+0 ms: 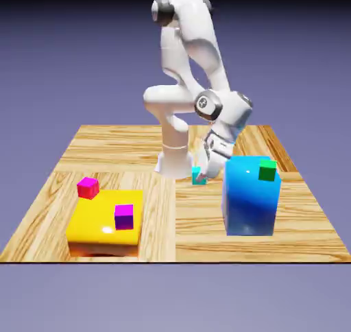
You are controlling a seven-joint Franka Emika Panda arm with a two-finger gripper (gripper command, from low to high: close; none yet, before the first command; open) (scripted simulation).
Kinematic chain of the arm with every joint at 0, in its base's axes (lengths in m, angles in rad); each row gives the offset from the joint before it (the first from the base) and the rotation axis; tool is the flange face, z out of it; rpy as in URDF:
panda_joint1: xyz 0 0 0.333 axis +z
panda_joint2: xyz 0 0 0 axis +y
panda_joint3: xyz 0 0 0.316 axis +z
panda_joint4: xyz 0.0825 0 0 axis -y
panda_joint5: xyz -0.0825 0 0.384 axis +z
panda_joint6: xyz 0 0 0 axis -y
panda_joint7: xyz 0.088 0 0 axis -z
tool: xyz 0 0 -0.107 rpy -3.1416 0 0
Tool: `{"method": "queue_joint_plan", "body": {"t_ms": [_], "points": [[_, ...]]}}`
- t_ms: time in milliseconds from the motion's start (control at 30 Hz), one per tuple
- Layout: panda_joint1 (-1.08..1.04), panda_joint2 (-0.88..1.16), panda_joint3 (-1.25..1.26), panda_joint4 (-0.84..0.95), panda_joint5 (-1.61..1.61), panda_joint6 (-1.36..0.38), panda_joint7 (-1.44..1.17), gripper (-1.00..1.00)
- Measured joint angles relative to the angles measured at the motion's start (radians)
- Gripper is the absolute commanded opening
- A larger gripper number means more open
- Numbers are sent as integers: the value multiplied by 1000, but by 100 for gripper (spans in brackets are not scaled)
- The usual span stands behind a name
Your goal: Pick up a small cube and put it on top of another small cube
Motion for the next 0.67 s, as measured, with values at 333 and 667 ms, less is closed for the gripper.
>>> {"method": "queue_joint_plan", "body": {"t_ms": [333, 667], "points": [[310, -11, 4, 311, 61, -170, -434, -100], [317, 96, -30, 267, -26, -75, -442, 100]]}}
